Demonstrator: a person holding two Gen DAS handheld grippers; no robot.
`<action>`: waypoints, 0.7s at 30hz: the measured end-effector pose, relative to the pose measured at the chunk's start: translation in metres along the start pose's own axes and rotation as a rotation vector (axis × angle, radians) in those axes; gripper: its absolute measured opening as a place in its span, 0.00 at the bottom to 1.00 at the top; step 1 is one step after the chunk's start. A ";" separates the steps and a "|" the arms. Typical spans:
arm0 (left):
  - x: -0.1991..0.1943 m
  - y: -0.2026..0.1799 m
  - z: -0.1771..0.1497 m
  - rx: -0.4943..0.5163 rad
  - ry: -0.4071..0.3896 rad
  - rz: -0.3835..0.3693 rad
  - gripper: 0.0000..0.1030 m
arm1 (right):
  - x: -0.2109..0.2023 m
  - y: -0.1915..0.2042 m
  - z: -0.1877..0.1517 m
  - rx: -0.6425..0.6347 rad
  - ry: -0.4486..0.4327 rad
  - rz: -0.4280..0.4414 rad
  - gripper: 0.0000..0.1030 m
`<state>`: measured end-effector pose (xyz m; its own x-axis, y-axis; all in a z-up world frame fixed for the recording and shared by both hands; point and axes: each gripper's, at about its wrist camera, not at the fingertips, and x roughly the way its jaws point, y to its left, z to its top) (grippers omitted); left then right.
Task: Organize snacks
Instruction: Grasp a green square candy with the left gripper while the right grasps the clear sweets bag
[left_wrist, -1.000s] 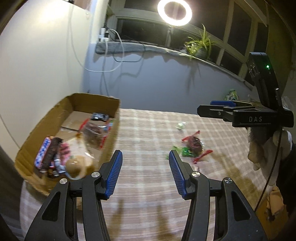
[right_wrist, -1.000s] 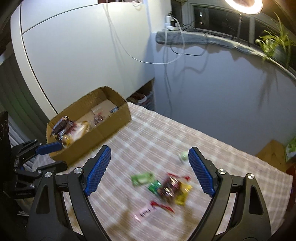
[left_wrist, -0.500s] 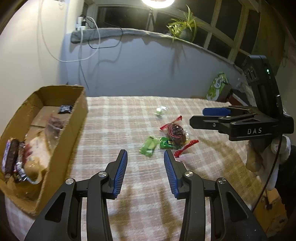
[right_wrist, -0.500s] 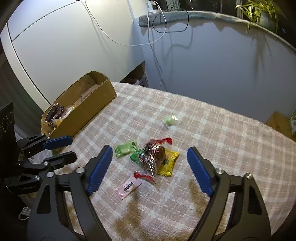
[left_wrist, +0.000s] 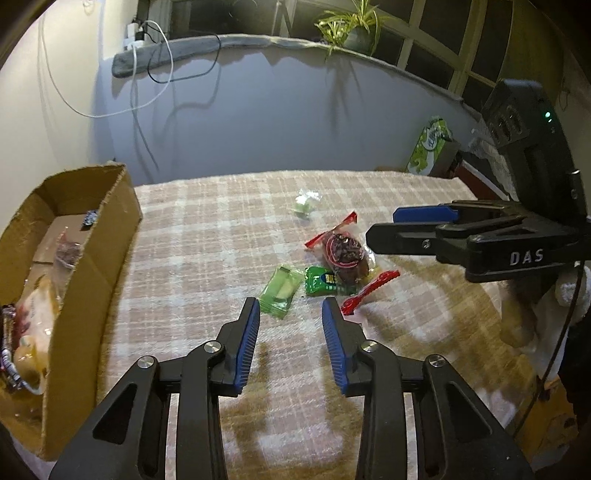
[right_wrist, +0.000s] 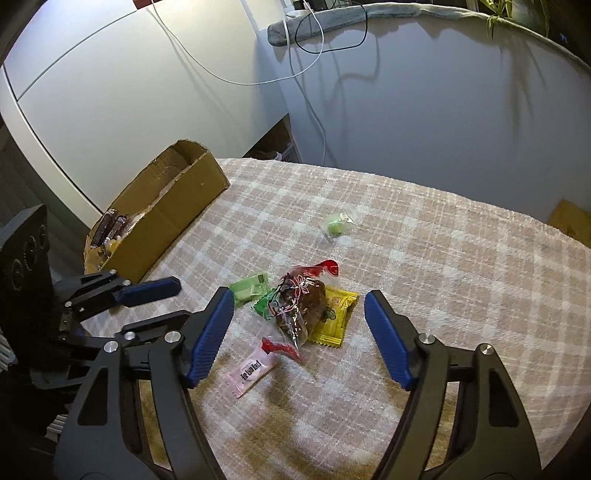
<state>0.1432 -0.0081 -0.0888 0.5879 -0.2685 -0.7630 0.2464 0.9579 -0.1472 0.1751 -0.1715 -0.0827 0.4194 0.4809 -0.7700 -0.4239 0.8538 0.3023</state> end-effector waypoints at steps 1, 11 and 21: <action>0.003 0.001 0.000 0.000 0.009 0.000 0.29 | 0.001 -0.001 0.000 0.001 0.002 0.003 0.69; 0.028 0.001 0.005 0.054 0.059 0.009 0.29 | 0.014 -0.002 0.003 0.003 0.023 0.027 0.62; 0.054 -0.005 0.012 0.151 0.100 0.046 0.29 | 0.028 -0.007 0.001 0.013 0.066 0.026 0.52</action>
<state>0.1828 -0.0284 -0.1223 0.5237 -0.2062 -0.8266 0.3384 0.9408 -0.0202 0.1910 -0.1640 -0.1058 0.3547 0.4892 -0.7968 -0.4233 0.8439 0.3296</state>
